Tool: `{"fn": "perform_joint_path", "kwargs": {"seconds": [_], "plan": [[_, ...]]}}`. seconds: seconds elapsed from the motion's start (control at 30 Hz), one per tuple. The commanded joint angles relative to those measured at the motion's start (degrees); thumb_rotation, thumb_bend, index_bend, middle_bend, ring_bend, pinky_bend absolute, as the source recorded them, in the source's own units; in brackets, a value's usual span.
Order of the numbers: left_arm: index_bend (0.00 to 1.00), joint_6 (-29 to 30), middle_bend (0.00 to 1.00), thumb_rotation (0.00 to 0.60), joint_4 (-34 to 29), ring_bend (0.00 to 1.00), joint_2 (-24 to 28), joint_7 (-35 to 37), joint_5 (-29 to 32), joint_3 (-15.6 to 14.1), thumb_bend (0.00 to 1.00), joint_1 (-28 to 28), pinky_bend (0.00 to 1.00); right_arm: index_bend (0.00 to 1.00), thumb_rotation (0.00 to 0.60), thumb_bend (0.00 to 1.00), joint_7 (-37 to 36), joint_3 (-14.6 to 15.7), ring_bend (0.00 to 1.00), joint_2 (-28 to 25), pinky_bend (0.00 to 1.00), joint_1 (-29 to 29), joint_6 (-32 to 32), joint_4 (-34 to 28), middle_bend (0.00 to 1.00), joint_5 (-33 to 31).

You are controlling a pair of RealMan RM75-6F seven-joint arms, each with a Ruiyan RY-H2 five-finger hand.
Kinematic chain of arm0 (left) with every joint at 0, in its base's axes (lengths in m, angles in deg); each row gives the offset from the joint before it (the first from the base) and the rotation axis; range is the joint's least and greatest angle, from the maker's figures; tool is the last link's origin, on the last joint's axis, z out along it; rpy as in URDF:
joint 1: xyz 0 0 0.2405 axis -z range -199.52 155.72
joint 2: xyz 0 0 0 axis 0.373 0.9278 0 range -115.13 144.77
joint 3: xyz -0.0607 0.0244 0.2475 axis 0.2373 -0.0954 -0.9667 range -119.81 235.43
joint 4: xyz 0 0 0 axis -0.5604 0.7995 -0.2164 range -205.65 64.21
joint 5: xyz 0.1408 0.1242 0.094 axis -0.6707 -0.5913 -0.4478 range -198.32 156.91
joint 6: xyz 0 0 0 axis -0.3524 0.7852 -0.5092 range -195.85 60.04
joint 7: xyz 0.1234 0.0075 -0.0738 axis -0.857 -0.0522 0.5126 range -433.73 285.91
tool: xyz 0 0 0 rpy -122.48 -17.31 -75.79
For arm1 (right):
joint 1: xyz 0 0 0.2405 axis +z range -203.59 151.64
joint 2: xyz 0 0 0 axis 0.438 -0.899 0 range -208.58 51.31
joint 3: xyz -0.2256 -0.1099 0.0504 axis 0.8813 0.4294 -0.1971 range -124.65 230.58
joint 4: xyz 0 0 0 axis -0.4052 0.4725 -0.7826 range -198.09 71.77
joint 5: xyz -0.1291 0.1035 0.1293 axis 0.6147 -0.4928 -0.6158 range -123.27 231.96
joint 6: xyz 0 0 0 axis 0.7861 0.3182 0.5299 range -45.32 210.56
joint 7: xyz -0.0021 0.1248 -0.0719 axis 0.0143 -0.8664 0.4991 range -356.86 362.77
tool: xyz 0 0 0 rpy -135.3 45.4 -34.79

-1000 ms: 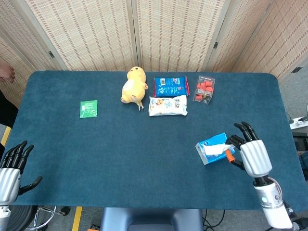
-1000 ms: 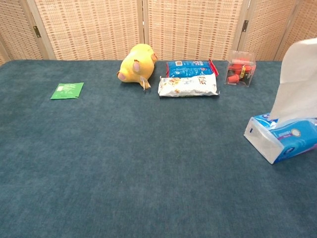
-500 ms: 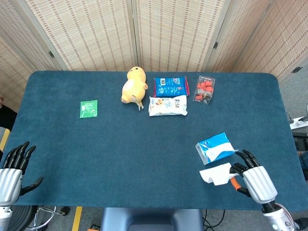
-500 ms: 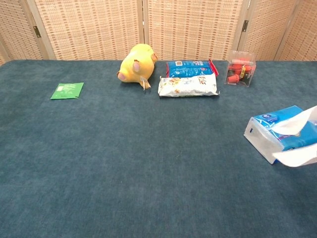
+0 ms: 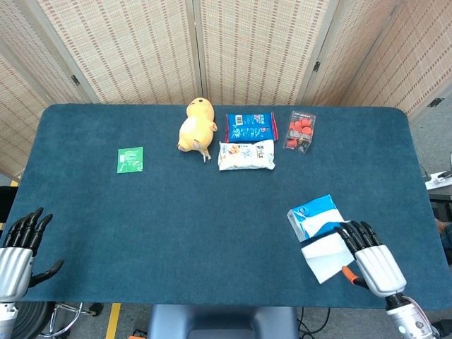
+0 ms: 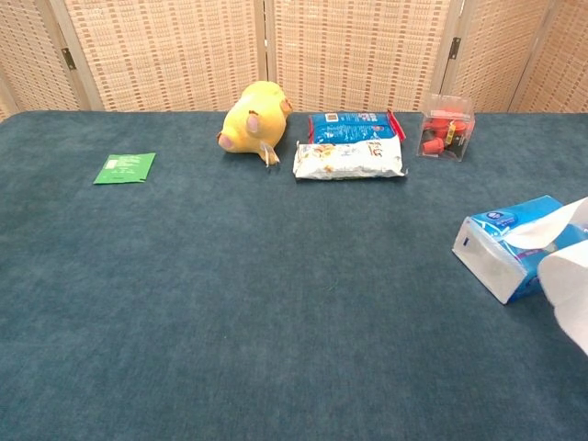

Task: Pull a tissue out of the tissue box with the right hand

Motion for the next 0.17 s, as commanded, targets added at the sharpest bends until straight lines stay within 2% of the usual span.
{"fn": "perform_joint_path", "kwargs": {"seconds": [0.03, 0.17], "plan": [[0.00, 0.04, 0.00, 0.600, -0.03, 0.00, 0.03, 0.02, 0.00, 0.01, 0.25, -0.01, 0.14, 0.00, 0.600, 0.12, 0.36, -0.09, 0.00, -0.25, 0.00, -0.06, 0.27, -0.41, 0.00, -0.28], [0.00, 0.01, 0.00, 0.600, -0.06, 0.00, 0.04, -0.03, -0.07, -0.02, 0.25, 0.02, 0.14, 0.00, 0.600, 0.12, 0.81, 0.02, 0.00, -0.60, 0.00, -0.20, 0.56, -0.90, 0.00, -0.45]]}}
